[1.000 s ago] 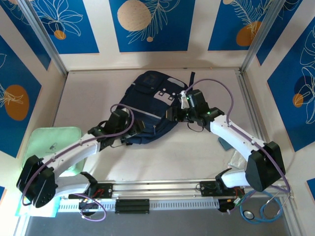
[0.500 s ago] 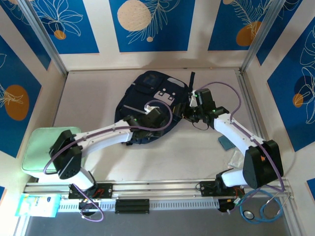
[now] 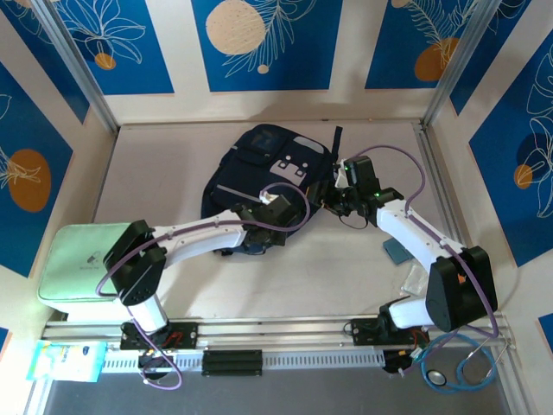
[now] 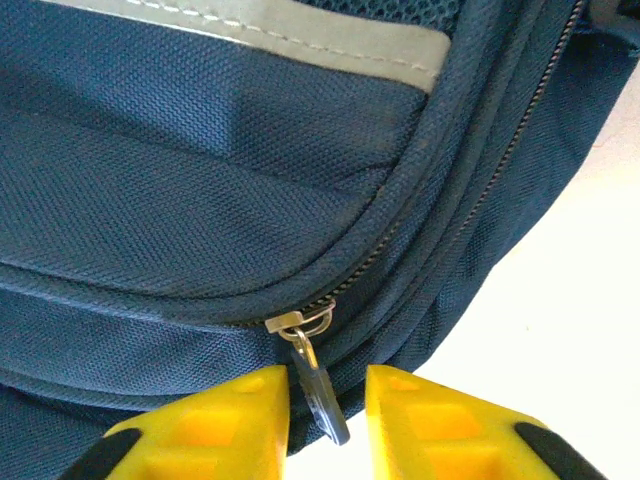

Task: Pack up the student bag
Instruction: Unzip the student bag at the center of the table.

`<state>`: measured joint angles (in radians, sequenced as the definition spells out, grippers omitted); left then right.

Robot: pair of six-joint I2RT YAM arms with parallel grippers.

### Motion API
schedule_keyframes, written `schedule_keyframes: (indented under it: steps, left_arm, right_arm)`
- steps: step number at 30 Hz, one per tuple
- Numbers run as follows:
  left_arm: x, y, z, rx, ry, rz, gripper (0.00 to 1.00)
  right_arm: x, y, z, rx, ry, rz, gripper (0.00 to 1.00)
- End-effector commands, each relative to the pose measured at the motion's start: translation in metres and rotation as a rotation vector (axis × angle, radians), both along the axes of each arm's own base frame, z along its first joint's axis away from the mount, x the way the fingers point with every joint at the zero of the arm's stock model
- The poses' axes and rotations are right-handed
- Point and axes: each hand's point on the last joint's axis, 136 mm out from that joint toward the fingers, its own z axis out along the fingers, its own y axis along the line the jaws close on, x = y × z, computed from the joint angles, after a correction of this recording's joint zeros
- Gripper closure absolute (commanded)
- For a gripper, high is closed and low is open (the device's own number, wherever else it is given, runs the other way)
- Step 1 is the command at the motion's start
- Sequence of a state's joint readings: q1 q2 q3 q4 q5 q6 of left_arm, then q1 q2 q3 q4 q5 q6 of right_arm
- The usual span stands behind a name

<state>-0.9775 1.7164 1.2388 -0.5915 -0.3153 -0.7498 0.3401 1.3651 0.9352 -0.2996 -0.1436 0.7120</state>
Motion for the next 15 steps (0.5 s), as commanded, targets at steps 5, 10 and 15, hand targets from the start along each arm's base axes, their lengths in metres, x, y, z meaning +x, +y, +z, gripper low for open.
schedule_keyframes:
  steps: [5, 10, 15]
  left_arm:
    - [0.006, 0.006, 0.007, 0.011, -0.018, 0.013, 0.86]
    - [0.006, 0.008, 0.012, -0.021, -0.022, 0.007, 1.00]
    - [0.003, -0.006, 0.027, -0.139, -0.039, -0.087, 1.00]
  right_arm:
    - [-0.005, 0.003, -0.003, 0.027, 0.030, 0.012, 0.47]
    - [-0.006, 0.005, -0.004, 0.037, 0.038, 0.012, 0.48]
    - [-0.007, 0.008, -0.001, 0.064, 0.054, 0.018, 0.48]
